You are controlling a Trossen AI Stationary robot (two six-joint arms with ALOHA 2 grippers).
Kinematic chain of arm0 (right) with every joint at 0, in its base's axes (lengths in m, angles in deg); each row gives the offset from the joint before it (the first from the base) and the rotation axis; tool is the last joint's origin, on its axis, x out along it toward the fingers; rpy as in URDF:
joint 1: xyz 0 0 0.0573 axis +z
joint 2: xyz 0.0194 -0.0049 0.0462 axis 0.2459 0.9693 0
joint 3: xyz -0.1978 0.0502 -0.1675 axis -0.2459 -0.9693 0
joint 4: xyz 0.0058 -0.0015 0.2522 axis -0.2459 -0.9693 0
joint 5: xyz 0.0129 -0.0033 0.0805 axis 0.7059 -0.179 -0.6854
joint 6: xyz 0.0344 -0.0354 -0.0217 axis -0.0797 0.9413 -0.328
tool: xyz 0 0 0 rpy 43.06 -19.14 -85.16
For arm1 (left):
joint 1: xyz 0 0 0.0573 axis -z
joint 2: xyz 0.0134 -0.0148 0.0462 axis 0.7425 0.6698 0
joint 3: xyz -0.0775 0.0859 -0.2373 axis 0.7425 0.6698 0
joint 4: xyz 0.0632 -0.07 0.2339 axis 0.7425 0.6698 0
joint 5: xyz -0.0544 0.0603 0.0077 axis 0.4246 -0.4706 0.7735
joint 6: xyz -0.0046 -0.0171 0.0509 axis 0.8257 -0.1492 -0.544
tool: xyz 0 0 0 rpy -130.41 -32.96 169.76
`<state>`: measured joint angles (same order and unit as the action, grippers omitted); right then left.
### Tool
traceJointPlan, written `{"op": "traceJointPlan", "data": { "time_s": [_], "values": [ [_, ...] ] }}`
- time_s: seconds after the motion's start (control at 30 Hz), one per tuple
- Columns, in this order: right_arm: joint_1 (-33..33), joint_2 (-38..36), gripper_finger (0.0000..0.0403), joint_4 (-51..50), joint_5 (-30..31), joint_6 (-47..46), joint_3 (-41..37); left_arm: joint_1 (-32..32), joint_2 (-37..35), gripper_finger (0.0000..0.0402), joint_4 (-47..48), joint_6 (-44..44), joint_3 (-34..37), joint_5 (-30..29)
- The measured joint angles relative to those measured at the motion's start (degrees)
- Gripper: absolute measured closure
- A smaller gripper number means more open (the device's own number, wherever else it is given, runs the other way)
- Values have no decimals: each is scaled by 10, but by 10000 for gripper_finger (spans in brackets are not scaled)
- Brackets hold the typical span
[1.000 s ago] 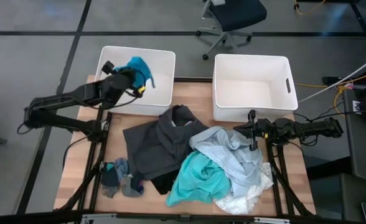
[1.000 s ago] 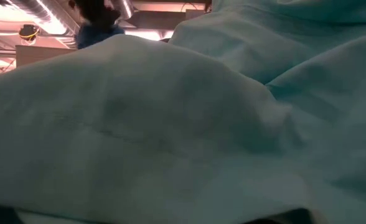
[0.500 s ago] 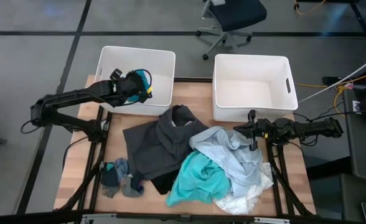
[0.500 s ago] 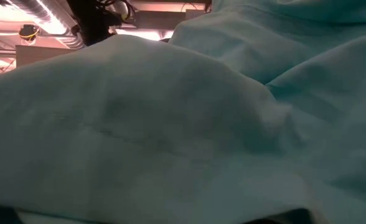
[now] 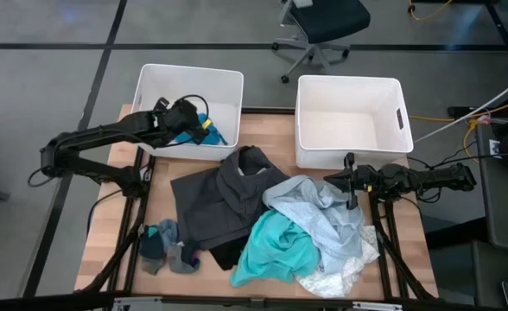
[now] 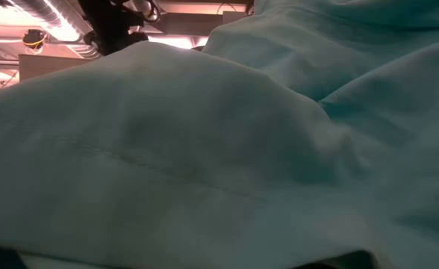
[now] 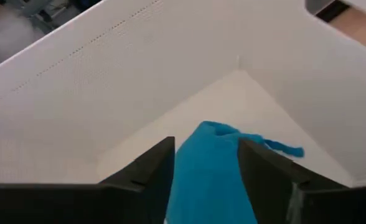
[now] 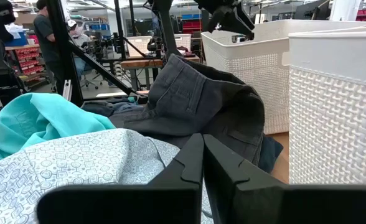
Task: Sort clothes
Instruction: Put the light green shorts into the left white laundry bin
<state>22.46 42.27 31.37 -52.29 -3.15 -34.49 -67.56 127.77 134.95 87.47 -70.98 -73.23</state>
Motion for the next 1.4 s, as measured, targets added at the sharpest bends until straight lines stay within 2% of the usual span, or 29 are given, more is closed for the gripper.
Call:
{"op": "traceJointPlan", "data": {
  "time_s": [0.07,0.23,0.33,0.47,0.57,0.7,1.03,1.4],
  "values": [
    [0,0,389,0,0,0,0,2,-12,219,-6,-1,0,10],
    [0,0,389,0,0,0,0,21,-41,209,-65,-3,-13,83],
    [0,0,389,-1,0,0,0,47,-54,208,-148,4,-14,111],
    [0,0,389,-8,-2,-5,0,103,-50,208,-267,-41,-14,197],
    [0,0,389,-8,-2,-5,0,150,-33,208,-323,-77,-14,243],
    [0,0,389,-5,-1,-5,0,209,-4,208,-359,-98,-14,254],
    [0,0,389,-4,-1,-5,0,320,105,208,-421,-84,-14,255],
    [0,0,389,-3,-1,-7,0,420,234,208,-492,23,-14,255]
  ]
}}
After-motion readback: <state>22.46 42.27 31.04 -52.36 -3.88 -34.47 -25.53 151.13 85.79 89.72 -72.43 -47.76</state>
